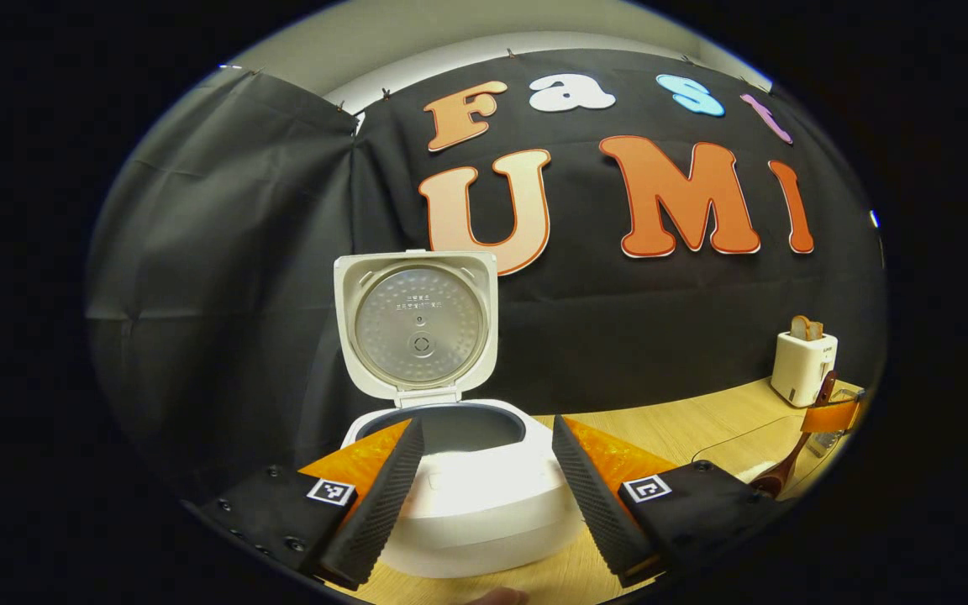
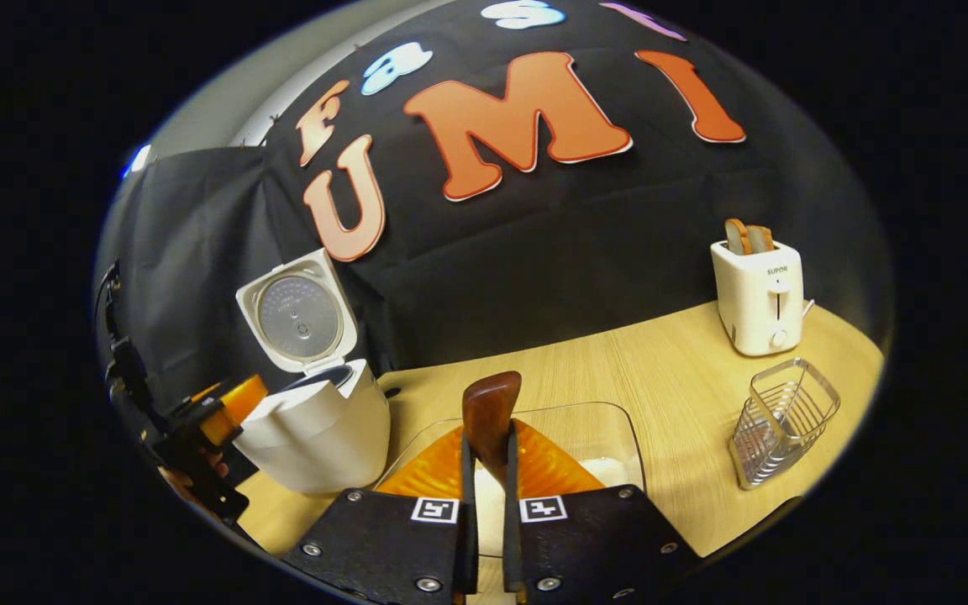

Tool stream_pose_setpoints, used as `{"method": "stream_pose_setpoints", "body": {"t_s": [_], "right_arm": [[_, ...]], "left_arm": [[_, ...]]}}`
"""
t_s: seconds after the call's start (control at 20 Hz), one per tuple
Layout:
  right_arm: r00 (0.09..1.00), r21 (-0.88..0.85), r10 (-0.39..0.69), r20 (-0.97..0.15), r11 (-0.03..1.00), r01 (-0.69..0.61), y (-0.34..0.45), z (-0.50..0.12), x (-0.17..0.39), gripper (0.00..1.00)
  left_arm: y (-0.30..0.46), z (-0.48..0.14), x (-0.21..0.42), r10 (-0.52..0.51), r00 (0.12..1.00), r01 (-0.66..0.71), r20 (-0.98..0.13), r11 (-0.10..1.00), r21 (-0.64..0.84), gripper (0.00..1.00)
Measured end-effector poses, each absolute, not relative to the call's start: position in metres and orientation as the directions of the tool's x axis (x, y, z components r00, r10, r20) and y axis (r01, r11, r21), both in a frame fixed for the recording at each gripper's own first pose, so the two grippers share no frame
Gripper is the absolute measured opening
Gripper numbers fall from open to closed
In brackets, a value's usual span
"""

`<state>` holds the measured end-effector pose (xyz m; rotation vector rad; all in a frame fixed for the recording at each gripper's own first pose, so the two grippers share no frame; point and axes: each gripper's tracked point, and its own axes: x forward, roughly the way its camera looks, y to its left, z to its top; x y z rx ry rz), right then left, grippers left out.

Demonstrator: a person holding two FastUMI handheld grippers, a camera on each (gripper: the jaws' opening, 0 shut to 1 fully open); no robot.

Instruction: Close the left gripper, press the button to open the rice cooker; take a wooden spoon from the chopstick holder with the right hand, scoop a spoonful of rice and pour it into the rice cooker, then put the wooden spoon back into the chopstick holder.

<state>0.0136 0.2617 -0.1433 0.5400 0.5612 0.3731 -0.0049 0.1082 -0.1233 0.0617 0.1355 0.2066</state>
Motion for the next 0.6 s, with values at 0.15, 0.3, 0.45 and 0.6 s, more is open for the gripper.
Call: {"method": "stream_pose_setpoints", "body": {"t_s": [0.15, 0.3, 0.45, 0.6], "right_arm": [[0.746, 0.717, 0.517, -0.420, 0.693, -0.077, 0.269, -0.153, 0.013, 0.12], [0.716, 0.797, 0.540, -0.442, 0.603, 0.037, 0.266, -0.171, 0.021, 0.12], [0.696, 0.847, 0.569, -0.437, 0.520, 0.107, 0.266, -0.175, 0.025, 0.12], [0.698, 0.848, 0.567, -0.438, 0.519, 0.111, 0.268, -0.178, 0.026, 0.12]], "left_arm": [[0.113, -0.125, -0.007, 0.215, 0.967, -0.208, -0.135, 0.976, 0.065, 1.00], [0.118, -0.127, -0.011, 0.226, 0.964, -0.219, -0.140, 0.974, 0.063, 1.00], [0.123, -0.127, -0.015, 0.238, 0.961, -0.232, -0.143, 0.971, 0.055, 1.00], [0.127, -0.129, -0.017, 0.248, 0.958, -0.242, -0.146, 0.969, 0.057, 1.00]]}}
